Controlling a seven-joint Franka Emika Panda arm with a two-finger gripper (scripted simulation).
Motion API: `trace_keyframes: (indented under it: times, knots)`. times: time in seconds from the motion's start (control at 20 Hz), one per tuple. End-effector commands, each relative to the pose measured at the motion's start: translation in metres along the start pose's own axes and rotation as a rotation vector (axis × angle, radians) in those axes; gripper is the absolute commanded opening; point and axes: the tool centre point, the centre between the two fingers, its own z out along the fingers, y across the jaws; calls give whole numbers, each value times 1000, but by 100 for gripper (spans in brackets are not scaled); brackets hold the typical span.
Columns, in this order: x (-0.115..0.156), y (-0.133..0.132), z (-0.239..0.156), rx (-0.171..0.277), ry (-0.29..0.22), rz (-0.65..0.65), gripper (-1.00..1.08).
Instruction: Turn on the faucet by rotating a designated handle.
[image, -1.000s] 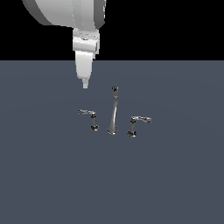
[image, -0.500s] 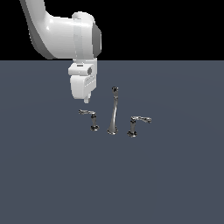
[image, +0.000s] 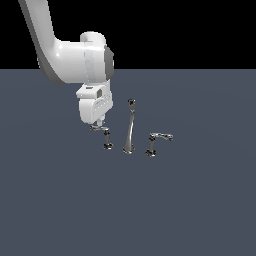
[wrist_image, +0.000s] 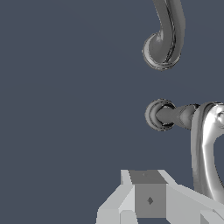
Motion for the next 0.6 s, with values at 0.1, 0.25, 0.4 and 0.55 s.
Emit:
trace_keyframes:
  times: [0.1, 0.25, 0.4, 0.55]
  knots:
    - [0, -1, 4, 5, 5, 16, -100]
    - [0, -1, 4, 5, 5, 16, -100]
    - [-3, 6, 4, 4, 5, 15, -100]
    - [-8, 16, 4, 4, 5, 16, -100]
